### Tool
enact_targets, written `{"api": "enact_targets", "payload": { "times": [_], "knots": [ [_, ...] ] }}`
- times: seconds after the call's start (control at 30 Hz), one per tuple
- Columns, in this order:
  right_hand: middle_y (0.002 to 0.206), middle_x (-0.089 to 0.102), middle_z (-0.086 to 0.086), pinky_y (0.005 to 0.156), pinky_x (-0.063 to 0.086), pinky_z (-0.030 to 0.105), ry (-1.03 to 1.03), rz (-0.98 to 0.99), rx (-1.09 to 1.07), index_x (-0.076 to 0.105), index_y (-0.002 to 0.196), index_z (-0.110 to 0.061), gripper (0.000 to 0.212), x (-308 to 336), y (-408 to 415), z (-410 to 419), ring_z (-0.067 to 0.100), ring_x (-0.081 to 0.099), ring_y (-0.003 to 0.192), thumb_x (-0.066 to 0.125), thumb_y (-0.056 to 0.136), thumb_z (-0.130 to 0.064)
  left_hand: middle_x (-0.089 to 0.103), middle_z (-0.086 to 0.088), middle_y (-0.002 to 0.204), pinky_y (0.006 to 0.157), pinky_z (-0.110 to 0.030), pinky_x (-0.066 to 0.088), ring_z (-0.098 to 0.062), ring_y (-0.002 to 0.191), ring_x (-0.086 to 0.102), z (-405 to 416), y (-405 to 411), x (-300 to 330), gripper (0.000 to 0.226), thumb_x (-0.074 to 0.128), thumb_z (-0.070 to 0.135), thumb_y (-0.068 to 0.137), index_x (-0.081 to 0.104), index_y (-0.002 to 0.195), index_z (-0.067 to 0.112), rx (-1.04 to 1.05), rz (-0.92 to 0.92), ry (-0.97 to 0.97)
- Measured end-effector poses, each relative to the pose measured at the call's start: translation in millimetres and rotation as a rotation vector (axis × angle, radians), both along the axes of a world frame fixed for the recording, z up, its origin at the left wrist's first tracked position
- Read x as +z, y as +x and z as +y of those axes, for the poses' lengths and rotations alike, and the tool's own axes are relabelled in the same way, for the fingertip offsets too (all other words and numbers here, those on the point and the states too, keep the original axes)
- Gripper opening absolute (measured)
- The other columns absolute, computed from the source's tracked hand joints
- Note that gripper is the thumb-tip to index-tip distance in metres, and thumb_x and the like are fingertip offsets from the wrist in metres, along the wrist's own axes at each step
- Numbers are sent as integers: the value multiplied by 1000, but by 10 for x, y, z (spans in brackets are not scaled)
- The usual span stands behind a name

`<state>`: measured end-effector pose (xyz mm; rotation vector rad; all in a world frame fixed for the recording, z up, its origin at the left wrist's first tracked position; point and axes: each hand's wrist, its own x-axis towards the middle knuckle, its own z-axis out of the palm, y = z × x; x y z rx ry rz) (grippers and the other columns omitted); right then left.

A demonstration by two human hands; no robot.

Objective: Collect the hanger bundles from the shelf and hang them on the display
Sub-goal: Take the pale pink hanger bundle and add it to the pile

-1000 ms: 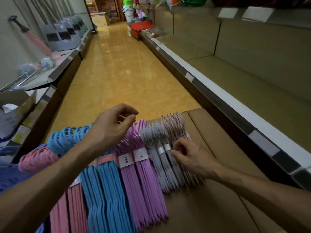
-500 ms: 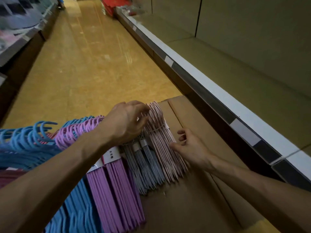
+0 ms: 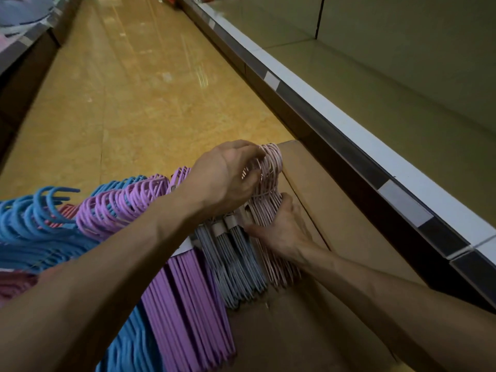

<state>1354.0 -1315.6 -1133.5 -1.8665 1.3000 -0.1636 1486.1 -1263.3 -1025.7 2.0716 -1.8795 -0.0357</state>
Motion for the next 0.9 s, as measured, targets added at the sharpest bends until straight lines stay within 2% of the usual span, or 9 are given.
{"api": "enact_targets", "payload": {
  "times": [0.17, 0.3, 0.37, 0.47, 0.6, 0.77, 0.83, 0.9],
  "knots": [
    [147, 32, 12, 103, 38, 49, -78, 164, -122, 9, 150, -21, 91, -67, 155, 50, 36, 39, 130, 68, 83, -37, 50, 4, 148, 106, -32, 36, -18, 135, 45, -74, -75, -58, 44, 52, 29, 97, 55, 140, 19, 2, 10, 2],
    [143, 36, 14, 100, 38, 47, -169, 213, -186, 11, 149, -16, 86, -121, 224, 104, 35, 39, 130, 66, 84, -29, 46, 6, 152, 110, -34, 34, -16, 138, 41, -125, -130, -59, 44, 51, 30, 99, 53, 142, 21, 1, 30, 14],
    [142, 39, 15, 98, 41, 45, -200, 207, -203, 15, 148, -15, 81, -130, 226, 105, 34, 43, 128, 65, 85, -25, 47, 5, 151, 109, -29, 33, -15, 138, 42, -115, -135, -33, 43, 51, 28, 99, 53, 141, 21, -17, 83, 21],
    [141, 43, 17, 95, 44, 43, -210, 168, -207, 20, 147, -12, 74, -107, 179, 55, 35, 49, 124, 61, 85, -17, 54, 5, 144, 98, -14, 32, -9, 131, 48, -56, -81, 37, 39, 51, 25, 101, 55, 139, 22, -10, 254, 8],
    [135, 52, 16, 95, 46, 42, -132, 42, -311, 34, 144, -12, 63, 6, 65, -151, 36, 53, 120, 56, 85, -11, 63, 7, 127, 95, -21, 43, -3, 115, 56, 40, 12, 73, 31, 52, 22, 101, 63, 129, 24, 86, 454, -64],
    [109, 64, 9, 93, 52, 47, -118, -59, -334, 50, 125, -23, 49, 254, -151, -369, 36, 61, 102, 52, 77, -14, 66, 15, 113, 81, -18, 48, 2, 105, 60, 156, 146, 85, 23, 54, 23, 100, 68, 116, 30, 234, 713, -122],
    [98, 64, 5, 90, 54, 49, -114, -138, -316, 51, 121, -25, 42, 368, -238, -419, 31, 63, 95, 53, 81, -13, 68, 13, 112, 82, -24, 51, -3, 104, 62, 187, 179, 105, 20, 56, 22, 99, 69, 112, 31, 298, 778, -150],
    [101, 63, 0, 87, 52, 41, -91, -227, -295, 51, 128, -25, 42, 476, -307, -464, 25, 61, 98, 55, 89, -10, 68, 8, 112, 89, -33, 54, -10, 105, 65, 211, 203, 133, 20, 57, 21, 98, 68, 113, 29, 354, 819, -174]
  ]
}}
